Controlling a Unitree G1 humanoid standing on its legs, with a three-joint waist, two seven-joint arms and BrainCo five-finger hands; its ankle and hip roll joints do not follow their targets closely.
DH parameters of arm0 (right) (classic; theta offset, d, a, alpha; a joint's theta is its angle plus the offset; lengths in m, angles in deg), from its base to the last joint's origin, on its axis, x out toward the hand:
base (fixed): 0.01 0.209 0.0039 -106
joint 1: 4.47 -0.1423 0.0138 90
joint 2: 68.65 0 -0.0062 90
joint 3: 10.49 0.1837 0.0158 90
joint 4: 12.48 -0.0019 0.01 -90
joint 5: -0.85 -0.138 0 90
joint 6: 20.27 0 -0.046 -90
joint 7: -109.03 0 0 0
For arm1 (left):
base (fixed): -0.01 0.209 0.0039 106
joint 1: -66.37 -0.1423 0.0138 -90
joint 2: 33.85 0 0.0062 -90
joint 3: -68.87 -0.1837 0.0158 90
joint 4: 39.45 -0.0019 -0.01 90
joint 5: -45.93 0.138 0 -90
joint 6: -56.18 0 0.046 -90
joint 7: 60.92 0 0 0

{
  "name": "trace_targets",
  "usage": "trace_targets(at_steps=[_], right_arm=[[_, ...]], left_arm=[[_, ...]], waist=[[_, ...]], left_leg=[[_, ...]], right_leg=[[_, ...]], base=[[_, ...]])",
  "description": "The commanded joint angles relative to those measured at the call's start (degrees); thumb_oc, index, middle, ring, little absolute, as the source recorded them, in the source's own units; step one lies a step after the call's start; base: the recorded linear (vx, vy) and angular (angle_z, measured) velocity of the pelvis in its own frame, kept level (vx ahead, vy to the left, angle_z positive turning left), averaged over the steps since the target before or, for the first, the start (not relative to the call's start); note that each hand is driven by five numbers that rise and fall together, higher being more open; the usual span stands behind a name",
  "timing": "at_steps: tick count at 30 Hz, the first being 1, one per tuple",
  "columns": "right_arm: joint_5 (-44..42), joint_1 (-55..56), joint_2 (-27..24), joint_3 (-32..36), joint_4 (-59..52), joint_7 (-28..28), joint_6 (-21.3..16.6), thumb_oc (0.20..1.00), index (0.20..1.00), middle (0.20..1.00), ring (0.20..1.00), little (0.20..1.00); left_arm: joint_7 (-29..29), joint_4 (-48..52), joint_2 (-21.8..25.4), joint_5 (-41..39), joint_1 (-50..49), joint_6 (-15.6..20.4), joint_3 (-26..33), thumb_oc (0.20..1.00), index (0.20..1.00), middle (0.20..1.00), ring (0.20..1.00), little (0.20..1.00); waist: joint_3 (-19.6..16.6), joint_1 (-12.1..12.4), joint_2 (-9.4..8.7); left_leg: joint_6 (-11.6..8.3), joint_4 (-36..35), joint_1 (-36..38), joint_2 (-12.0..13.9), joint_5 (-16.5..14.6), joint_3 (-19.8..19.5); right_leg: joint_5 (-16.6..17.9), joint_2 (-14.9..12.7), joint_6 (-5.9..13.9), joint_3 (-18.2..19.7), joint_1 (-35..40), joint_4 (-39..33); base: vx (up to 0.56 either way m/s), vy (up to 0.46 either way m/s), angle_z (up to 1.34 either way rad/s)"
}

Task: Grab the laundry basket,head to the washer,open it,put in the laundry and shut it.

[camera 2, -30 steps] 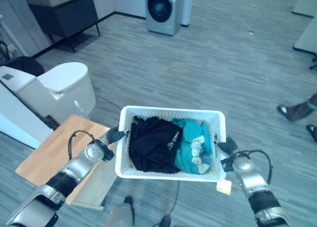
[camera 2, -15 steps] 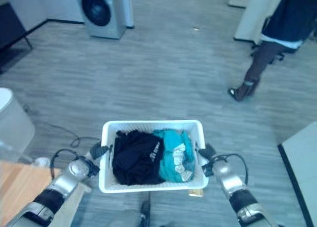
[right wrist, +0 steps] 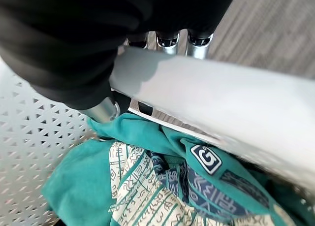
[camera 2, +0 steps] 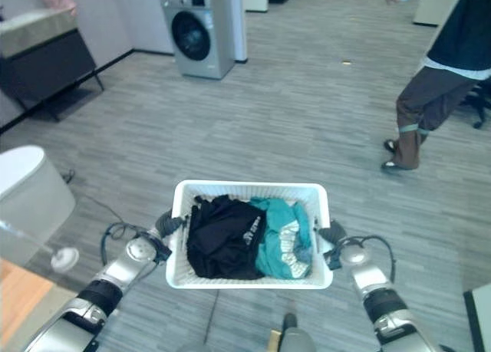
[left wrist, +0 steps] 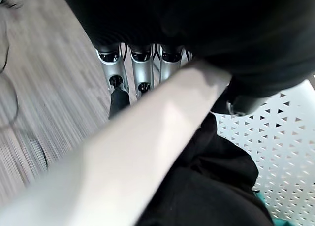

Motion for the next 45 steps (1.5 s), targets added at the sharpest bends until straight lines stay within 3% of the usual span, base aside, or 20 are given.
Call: trace_targets(at_steps=[1, 4, 7, 11, 13, 14, 18, 19, 20, 21, 22, 23, 26, 29, 31, 34, 36, 39, 42, 45], right_arm=[[-4.9, -2.2, -2.5, 2.0, -5.7, -0.3, -5.0, 0.2, 0.2, 0.2, 0.2, 0.2], [-5.8, -2.6, -2.6, 2.1, -4.7, -1.5, -4.3, 0.2, 0.2, 0.2, 0.2, 0.2], [-5.4, -4.2, -1.8, 0.3, -3.8, -1.5, -4.6, 0.2, 0.2, 0.2, 0.2, 0.2], [-5.3, -8.9, 2.8, -4.6, 1.1, -2.3, -6.1, 0.2, 0.2, 0.2, 0.2, 0.2], [-5.5, -9.5, 3.7, -5.0, 1.5, -2.3, -6.5, 0.2, 0.2, 0.2, 0.2, 0.2], [-5.4, -9.9, 4.4, -5.8, 1.6, -2.4, -6.5, 0.2, 0.2, 0.2, 0.2, 0.2], [-5.1, -8.6, 5.6, -5.0, 0.3, -2.0, -6.4, 0.2, 0.2, 0.2, 0.2, 0.2], [-5.3, -7.7, 6.0, -4.5, 0.1, -1.8, -6.8, 0.2, 0.2, 0.2, 0.2, 0.2], [-5.4, -6.5, 6.5, -3.5, 0.3, -1.3, -7.0, 0.2, 0.2, 0.2, 0.2, 0.2], [-5.5, -5.9, 6.8, -3.1, 0.0, -1.3, -7.2, 0.2, 0.2, 0.2, 0.2, 0.2], [-5.5, -5.9, 6.8, -3.1, 0.0, -1.3, -7.2, 0.2, 0.2, 0.2, 0.2, 0.2], [-5.6, -4.8, 6.8, -2.1, -0.6, -1.0, -7.0, 0.2, 0.2, 0.2, 0.2, 0.2], [-5.4, -3.8, 6.4, -1.5, -1.4, -0.8, -6.9, 0.2, 0.2, 0.2, 0.2, 0.2], [-5.6, -2.2, 4.6, -0.6, -2.2, -0.2, -6.7, 0.2, 0.2, 0.2, 0.2, 0.2], [-6.4, -1.5, 3.9, -0.1, -2.6, -0.1, -6.7, 0.2, 0.2, 0.2, 0.2, 0.2], [-6.8, 0.0, 2.6, 1.5, -3.0, -0.4, -6.8, 0.2, 0.2, 0.2, 0.2, 0.2], [-6.8, 0.9, 2.6, 2.3, -2.5, -0.3, -6.9, 0.2, 0.2, 0.2, 0.2, 0.2], [-6.4, 2.6, 1.9, 3.6, -0.6, 0.2, -6.9, 0.2, 0.2, 0.2, 0.2, 0.2], [-6.6, 2.4, 1.0, 3.6, 2.1, 0.9, -6.6, 0.2, 0.2, 0.2, 0.2, 0.2], [-7.3, 2.3, 0.0, 3.7, 3.8, 0.9, -6.9, 0.2, 0.2, 0.2, 0.2, 0.2]], left_arm=[[1.7, 0.0, 5.2, -3.0, 2.6, 1.1, 2.0, 0.2, 0.2, 0.2, 0.2, 0.2], [1.7, -0.3, 4.0, -4.1, 5.2, 0.6, 0.7, 0.2, 0.2, 0.2, 0.2, 0.2], [2.1, -3.0, 3.8, -4.3, 9.1, 0.7, -0.9, 0.2, 0.2, 0.2, 0.2, 0.2], [3.0, -9.7, 3.5, -4.9, 17.0, 1.3, -6.1, 0.2, 0.2, 0.2, 0.2, 0.2], [3.1, -9.9, 3.9, -5.1, 17.5, 1.5, -6.5, 0.2, 0.2, 0.2, 0.2, 0.2], [3.0, -9.9, 4.4, -6.1, 18.4, 1.8, -7.0, 0.2, 0.2, 0.2, 0.2, 0.2], [2.4, -8.9, 6.1, -6.7, 18.3, 1.9, -7.5, 0.2, 0.2, 0.2, 0.2, 0.2], [2.5, -8.7, 6.5, -6.9, 17.8, 2.2, -7.4, 0.2, 0.2, 0.2, 0.2, 0.2], [1.8, -8.1, 6.7, -7.2, 16.7, 2.4, -7.7, 0.2, 0.2, 0.2, 0.2, 0.2], [1.7, -7.5, 6.6, -7.3, 16.0, 2.4, -7.6, 0.2, 0.2, 0.2, 0.2, 0.2], [1.7, -7.4, 6.6, -7.3, 16.0, 2.4, -7.6, 0.2, 0.2, 0.2, 0.2, 0.2], [1.8, -6.7, 6.4, -7.1, 14.4, 2.1, -6.8, 0.2, 0.2, 0.2, 0.2, 0.2], [2.0, -6.2, 6.3, -6.9, 13.8, 1.9, -6.2, 0.2, 0.2, 0.2, 0.2, 0.2], [2.2, -6.6, 6.5, -6.6, 13.5, 1.8, -5.6, 0.2, 0.2, 0.2, 0.2, 0.2], [2.2, -6.9, 6.5, -6.1, 13.6, 1.9, -5.3, 0.2, 0.2, 0.2, 0.2, 0.2], [2.7, -7.5, 5.9, -5.2, 13.6, 2.2, -4.2, 0.2, 0.2, 0.2, 0.2, 0.2], [3.2, -7.9, 5.5, -4.4, 13.2, 2.4, -4.0, 0.2, 0.2, 0.2, 0.2, 0.2], [3.3, -8.8, 5.4, -2.9, 12.9, 2.6, -4.2, 0.2, 0.2, 0.2, 0.2, 0.2], [3.1, -8.9, 5.5, -3.7, 11.2, 2.9, -3.4, 0.2, 0.2, 0.2, 0.2, 0.2], [2.0, -7.0, 6.5, -4.5, 7.9, 2.6, -2.1, 0.2, 0.2, 0.2, 0.2, 0.2]], waist=[[-4.4, -2.0, -1.08], [-3.5, -0.9, -1.48], [-3.1, 0.7, -1.91], [-4.2, 3.8, -0.28], [-4.2, 4.3, -0.54], [-4.7, 4.6, -0.95], [-6.8, 5.9, -2.26], [-7.5, 6.3, -3.31], [-7.2, 5.9, -3.83], [-7.0, 5.4, -3.32], [-7.1, 5.4, -3.39], [-6.1, 4.0, -1.44], [-5.8, 3.0, 0.06], [-4.6, 0.2, 0.89], [-4.8, -0.5, 0.7], [-4.9, -1.5, 0.51], [-4.5, -1.4, 1.16], [-5.8, -1.4, 0.38], [-8.2, -2.6, 0.73], [-8.0, -1.0, -0.56]], left_leg=[[1.23, 4.9, 1.5, -3.3, 0.2, 9.2], [0.56, 1.1, -4.8, -1.1, -1.3, 14.9], [0.51, -15.9, -7.7, -4.9, -2.4, 17.9], [-1.26, -47.3, -7.5, -7.3, 5.8, 19.6], [-1.22, -49.0, -7.8, -7.3, 6.4, 20.8], [-0.95, -49.1, -8.1, -7.4, 5.5, 23.1], [1.48, -46.2, -6.8, -8.3, 7.1, 23.4], [2.46, -44.1, -6.6, -9.7, 6.1, 22.7], [4.58, -41.3, -4.9, -11.1, 3.3, 22.6], [5.11, -40.5, -3.8, -11.1, 2.0, 22.9], [5.13, -40.4, -4.0, -11.1, 2.0, 23.0], [6.12, -39.1, -1.1, -10.2, -0.2, 23.0], [6.74, -40.0, 2.6, -10.3, -1.7, 21.9], [6.11, -39.9, 7.5, -11.4, -4.1, 17.9], [4.71, -39.5, 9.6, -11.4, -6.6, 16.2], [3.78, -38.4, 12.9, -12.1, -10.4, 12.8], [2.95, -37.4, 15.6, -11.1, -13.0, 11.4], [1.26, -36.3, 19.6, -9.5, -14.7, 8.9], [-1.29, -28.8, 19.4, -4.0, -8.3, 6.8], [0.24, -10.3, 11.2, -0.5, -0.4, 6.9]], right_leg=[[4.2, 0.7, 1.76, 2.3, 10.9, -19.4], [1.8, 1.9, 1.01, 0.2, 16.1, -21.9], [0.0, 2.5, 1.82, 0.2, 18.2, -22.5], [-6.7, 5.6, 1.87, -0.3, 22.7, -19.5], [-8.0, 5.8, 1.83, -0.2, 23.7, -18.5], [-10.5, 5.8, 2.27, -0.1, 25.8, -16.8], [-11.3, 5.8, 3.65, 1.5, 26.7, -10.9], [-7.2, 4.8, 5.73, 1.9, 25.8, -6.1], [4.6, 2.1, 11.24, 1.8, 21.1, 7.1], [7.8, 1.0, 12.57, 1.1, 19.0, 13.0], [7.7, 0.9, 12.59, 1.2, 18.9, 13.2], [9.1, -0.7, 12.47, -0.9, 14.2, 23.0], [6.4, -2.9, 11.16, -2.9, 8.9, 25.7], [1.4, -2.4, 8.92, -3.2, 2.8, 15.8], [-1.5, -4.1, 7.56, -3.9, 3.7, 1.5], [2.5, -6.4, 8.65, 2.7, -0.5, -11.6], [6.1, -8.6, 10.11, 3.1, -1.2, -18.6], [8.1, -9.5, 11.26, 2.8, -0.7, -19.8], [8.6, -5.6, 9.69, 2.0, 2.0, -16.7], [6.6, -2.5, 5.75, -0.7, 7.0, -18.0]], base=[[0.2, -0.216, -0.29], [0.31, -0.176, 0.09], [0.3, -0.029, 0.05], [0.52, 0.05, -0.29], [0.51, 0.068, -0.31], [0.53, 0.075, -0.26], [0.65, 0.137, -0.09], [0.6, 0.215, -0.15], [0.75, 0.296, -0.14], [0.51, 0.229, -0.21], [0.48, 0.237, -0.18], [0.45, 0.219, -0.08], [0.36, 0.144, 0.44], [0.48, 0.015, 0.34], [0.47, -0.137, 1.07], [0.5, -0.167, 0.98], [0.54, -0.203, 0.62], [0.49, -0.235, 0.48], [0.59, -0.418, 0.92], [0.38, -0.532, 0.23]])
